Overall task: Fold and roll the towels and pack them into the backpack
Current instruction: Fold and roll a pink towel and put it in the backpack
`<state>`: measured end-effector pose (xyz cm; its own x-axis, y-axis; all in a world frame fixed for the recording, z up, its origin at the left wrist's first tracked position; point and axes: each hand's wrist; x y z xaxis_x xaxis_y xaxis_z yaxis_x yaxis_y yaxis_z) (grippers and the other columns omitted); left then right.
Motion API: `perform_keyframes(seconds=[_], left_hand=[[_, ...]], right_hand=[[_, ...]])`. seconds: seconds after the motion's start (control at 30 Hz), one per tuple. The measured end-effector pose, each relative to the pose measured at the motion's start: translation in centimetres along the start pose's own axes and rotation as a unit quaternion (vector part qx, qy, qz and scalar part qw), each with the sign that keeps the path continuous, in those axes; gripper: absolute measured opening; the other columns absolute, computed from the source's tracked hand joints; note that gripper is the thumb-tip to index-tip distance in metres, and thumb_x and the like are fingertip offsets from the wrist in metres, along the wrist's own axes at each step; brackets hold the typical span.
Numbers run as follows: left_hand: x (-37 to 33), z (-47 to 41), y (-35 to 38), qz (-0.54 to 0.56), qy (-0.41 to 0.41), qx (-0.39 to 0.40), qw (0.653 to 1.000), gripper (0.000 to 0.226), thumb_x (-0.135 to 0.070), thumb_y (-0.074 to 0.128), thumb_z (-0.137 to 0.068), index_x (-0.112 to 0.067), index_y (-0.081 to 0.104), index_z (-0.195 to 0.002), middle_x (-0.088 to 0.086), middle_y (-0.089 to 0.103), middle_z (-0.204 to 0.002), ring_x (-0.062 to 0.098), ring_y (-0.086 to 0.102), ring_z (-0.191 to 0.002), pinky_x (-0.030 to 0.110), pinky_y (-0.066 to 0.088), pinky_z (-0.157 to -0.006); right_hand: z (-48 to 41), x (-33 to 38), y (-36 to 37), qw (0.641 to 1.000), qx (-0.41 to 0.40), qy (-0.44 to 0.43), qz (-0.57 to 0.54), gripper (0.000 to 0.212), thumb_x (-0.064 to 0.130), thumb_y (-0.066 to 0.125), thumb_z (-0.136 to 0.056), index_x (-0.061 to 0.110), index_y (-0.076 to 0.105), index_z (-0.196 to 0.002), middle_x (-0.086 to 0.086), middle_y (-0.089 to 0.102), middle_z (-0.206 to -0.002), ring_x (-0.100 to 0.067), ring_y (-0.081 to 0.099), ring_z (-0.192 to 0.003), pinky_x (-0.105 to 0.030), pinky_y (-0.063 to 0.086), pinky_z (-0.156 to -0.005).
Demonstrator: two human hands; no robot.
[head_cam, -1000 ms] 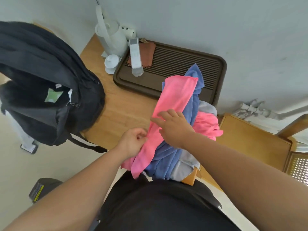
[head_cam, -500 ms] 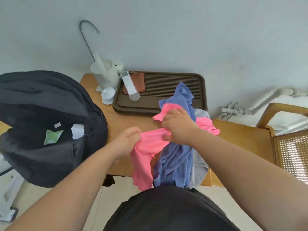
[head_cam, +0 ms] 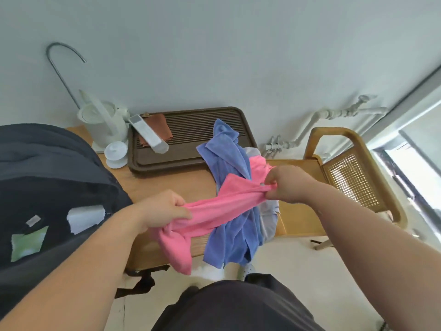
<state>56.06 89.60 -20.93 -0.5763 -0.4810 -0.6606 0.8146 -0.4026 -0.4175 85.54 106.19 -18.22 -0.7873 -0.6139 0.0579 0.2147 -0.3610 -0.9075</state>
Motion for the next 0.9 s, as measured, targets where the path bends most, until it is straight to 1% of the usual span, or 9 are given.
perform_keyframes(seconds=[0.07, 0.13, 0.27, 0.33, 0.4, 0.47, 0.57, 0.8, 0.9], left_hand=[[-0.4, 0.6, -1.3, 0.011, 0.011, 0.096, 0.995, 0.025, -0.031, 0.071, -0.088, -0.01, 0.069, -0.075, 0.018, 0.062, -0.074, 0.019, 0.06, -0.069, 0.03, 0.045, -0.067], [-0.7, 1.1, -2.4, 0.107, 0.056, 0.176, 0.977, 0.023, -0.026, 0.073, -0.086, -0.003, 0.071, -0.085, 0.017, 0.064, -0.079, 0.023, 0.059, -0.074, 0.033, 0.046, -0.069], [-0.2, 1.1, -3.5, 0.395, 0.115, 0.159, 0.897, 0.053, -0.024, 0.087, -0.066, 0.01, 0.065, -0.101, 0.021, 0.065, -0.089, 0.028, 0.063, -0.074, 0.034, 0.055, -0.069], [0.0, 0.4, -3.1, 0.435, 0.105, 0.151, 0.881, 0.06, -0.022, 0.087, -0.067, 0.013, 0.063, -0.109, 0.023, 0.067, -0.094, 0.028, 0.065, -0.078, 0.034, 0.058, -0.071], [-0.1, -0.9, -1.8, 0.4, 0.056, 0.112, 0.908, 0.043, -0.017, 0.078, -0.077, 0.011, 0.066, -0.108, 0.023, 0.068, -0.097, 0.025, 0.067, -0.078, 0.029, 0.058, -0.069], [0.1, -2.8, -0.2, 0.306, -0.015, 0.01, 0.952, 0.024, -0.013, 0.072, -0.088, 0.006, 0.07, -0.102, 0.023, 0.07, -0.097, 0.021, 0.065, -0.076, 0.025, 0.053, -0.065], [1.6, -6.3, 2.3, 0.178, -0.086, -0.114, 0.974, 0.027, -0.019, 0.065, -0.096, 0.008, 0.067, -0.099, 0.019, 0.066, -0.084, 0.022, 0.057, -0.07, 0.026, 0.042, -0.057], [3.2, -12.5, 3.2, 0.078, -0.133, -0.254, 0.955, 0.028, -0.031, 0.067, -0.092, -0.012, 0.066, -0.071, 0.011, 0.065, -0.071, 0.029, 0.059, -0.07, 0.045, 0.052, -0.072], [2.6, -15.0, 2.0, 0.084, -0.147, -0.278, 0.946, 0.029, -0.027, 0.072, -0.089, -0.011, 0.062, -0.067, 0.004, 0.054, -0.062, 0.023, 0.048, -0.064, 0.034, 0.039, -0.061]], right_hand=[[1.4, -0.2, -1.4, 0.992, 0.053, 0.009, -0.115, 0.032, 0.044, 0.064, -0.062, 0.016, 0.052, -0.054, 0.005, 0.045, -0.053, -0.014, 0.042, -0.054, -0.032, 0.035, -0.053], [2.9, -0.2, -3.3, 0.974, 0.092, 0.012, -0.205, 0.032, 0.031, 0.071, -0.066, 0.018, 0.049, -0.047, 0.009, 0.036, -0.048, -0.009, 0.033, -0.048, -0.028, 0.027, -0.052], [4.4, -1.3, -5.4, 0.907, 0.035, -0.018, -0.419, 0.026, 0.015, 0.074, -0.072, 0.015, 0.057, -0.052, -0.005, 0.041, -0.061, -0.017, 0.038, -0.066, -0.035, 0.026, -0.065], [4.3, -2.4, -5.4, 0.855, 0.005, -0.018, -0.518, 0.024, 0.014, 0.07, -0.07, 0.013, 0.051, -0.056, -0.01, 0.04, -0.065, -0.022, 0.037, -0.064, -0.036, 0.029, -0.059], [3.6, -3.7, -4.5, 0.854, 0.011, 0.011, -0.52, 0.023, 0.013, 0.071, -0.072, 0.014, 0.05, -0.062, -0.004, 0.043, -0.059, -0.016, 0.04, -0.054, -0.027, 0.03, -0.047], [2.2, -4.9, -2.2, 0.897, 0.027, 0.055, -0.438, 0.023, 0.01, 0.078, -0.076, 0.01, 0.056, -0.069, 0.002, 0.049, -0.058, -0.012, 0.044, -0.053, -0.022, 0.033, -0.045], [-0.4, -6.4, 2.5, 0.938, 0.031, 0.12, -0.324, 0.02, 0.014, 0.079, -0.079, 0.008, 0.062, -0.07, 0.002, 0.058, -0.06, -0.012, 0.051, -0.056, -0.02, 0.038, -0.048], [-8.0, -8.4, 6.8, 0.87, -0.029, 0.167, -0.462, 0.02, 0.013, 0.071, -0.089, 0.003, 0.063, -0.073, -0.007, 0.06, -0.064, -0.015, 0.048, -0.058, -0.025, 0.038, -0.053], [-11.5, -9.6, 6.9, 0.853, -0.019, 0.169, -0.494, 0.02, 0.011, 0.068, -0.09, -0.005, 0.062, -0.079, -0.017, 0.061, -0.063, -0.02, 0.051, -0.054, -0.022, 0.039, -0.047]])
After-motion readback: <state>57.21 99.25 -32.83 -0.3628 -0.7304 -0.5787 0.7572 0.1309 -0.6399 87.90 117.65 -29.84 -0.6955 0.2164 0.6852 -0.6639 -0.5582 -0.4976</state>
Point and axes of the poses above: each hand's wrist, its own z-axis away from the middle knuckle, its own y-axis out of the palm, x = y × z
